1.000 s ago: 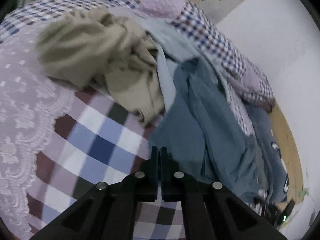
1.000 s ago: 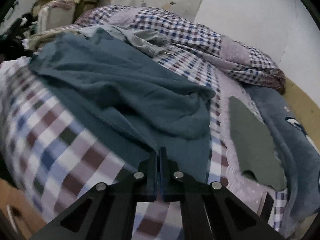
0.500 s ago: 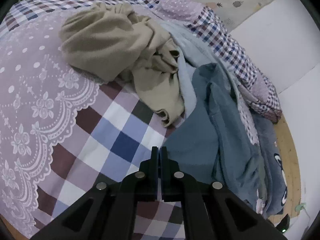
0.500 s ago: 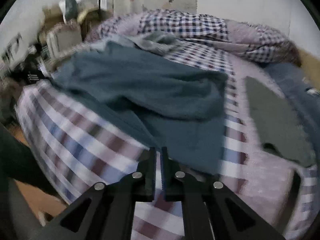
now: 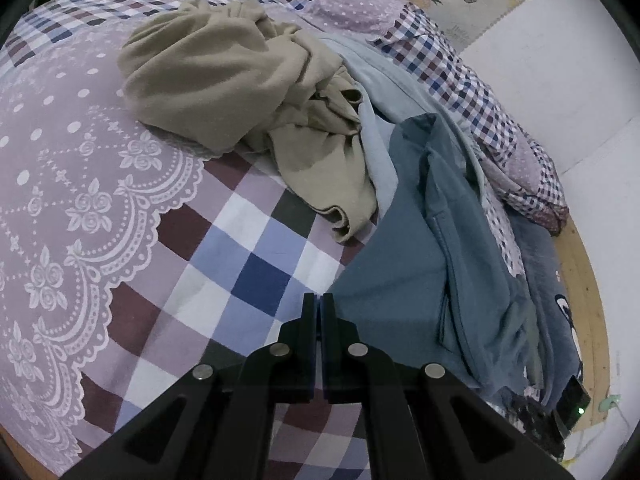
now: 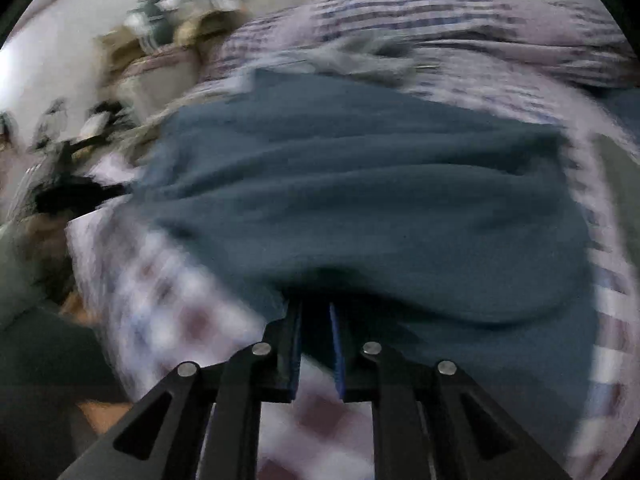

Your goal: Fold clothes

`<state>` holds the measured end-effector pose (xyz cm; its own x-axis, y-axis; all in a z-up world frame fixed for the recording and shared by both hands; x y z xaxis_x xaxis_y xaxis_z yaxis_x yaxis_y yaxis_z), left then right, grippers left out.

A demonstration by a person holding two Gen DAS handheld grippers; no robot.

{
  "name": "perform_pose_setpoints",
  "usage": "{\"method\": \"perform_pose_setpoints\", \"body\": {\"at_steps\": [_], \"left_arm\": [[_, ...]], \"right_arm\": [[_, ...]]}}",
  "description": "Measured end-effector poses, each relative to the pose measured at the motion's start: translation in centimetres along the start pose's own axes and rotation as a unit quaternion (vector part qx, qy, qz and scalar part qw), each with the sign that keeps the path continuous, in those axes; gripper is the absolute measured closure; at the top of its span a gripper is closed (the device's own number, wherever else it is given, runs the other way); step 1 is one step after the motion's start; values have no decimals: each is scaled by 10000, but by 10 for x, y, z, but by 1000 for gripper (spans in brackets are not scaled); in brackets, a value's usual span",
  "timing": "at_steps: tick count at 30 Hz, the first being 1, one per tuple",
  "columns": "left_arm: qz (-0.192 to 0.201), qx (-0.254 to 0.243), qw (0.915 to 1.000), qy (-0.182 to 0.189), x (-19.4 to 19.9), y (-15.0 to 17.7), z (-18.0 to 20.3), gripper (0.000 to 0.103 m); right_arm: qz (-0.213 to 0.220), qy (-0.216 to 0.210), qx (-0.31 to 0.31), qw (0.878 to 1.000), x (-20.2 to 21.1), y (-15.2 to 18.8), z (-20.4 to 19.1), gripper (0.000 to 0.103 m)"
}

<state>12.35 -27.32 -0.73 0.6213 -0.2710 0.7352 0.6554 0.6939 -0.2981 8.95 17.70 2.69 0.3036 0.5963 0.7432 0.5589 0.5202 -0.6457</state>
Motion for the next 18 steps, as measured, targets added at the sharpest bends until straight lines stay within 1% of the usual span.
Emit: {"method": "perform_pose_setpoints", "body": {"at_steps": [2,3,6,8,10,12,14,16,18], "left_arm": [[-17,-28,10000,-13,-1,0,1,103],[-20,-37,10000,-13,-1,0,1,103],[-38,-25,10000,18,0,-1,-1,103],[-41,-30,10000,20,0,0,-1,103],[-47,-37,10000,24,0,-1,-1,103],[-51,-23,10000,31,0,-1,-1,103],[-43,-29,10000,32,0,-1,-1,103],[-30,-50,10000,30,0,0,-1,103],[-27,-41,10000,45,1,-1,-1,103]], "right_arm": [[-87,-735,517,9959,-3,2,-33,91],[-136,-813,663,9944,-4,4,-41,92],[-147,-562,530,9969,1,8,-35,91],[129,-303,187,9993,16,6,-15,91],[399,-33,-214,9990,29,4,3,88],[451,238,-505,9974,32,2,19,88],[205,471,-582,9970,19,-1,26,88],[-112,596,-478,9970,0,-1,24,88],[-157,666,-302,9972,-12,-8,16,88]]}}
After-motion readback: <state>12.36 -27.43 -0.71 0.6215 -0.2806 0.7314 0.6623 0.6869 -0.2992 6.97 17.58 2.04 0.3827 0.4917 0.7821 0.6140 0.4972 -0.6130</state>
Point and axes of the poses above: each gripper's, at about its wrist camera, not at the fingertips, and x roughly against the way its jaws point, z to its right, y to its underside, the point moved 4 cm from there along -x, roughly the way its jaws point, and after that the axes turned 9 degrees about x, right-handed, at the moved point
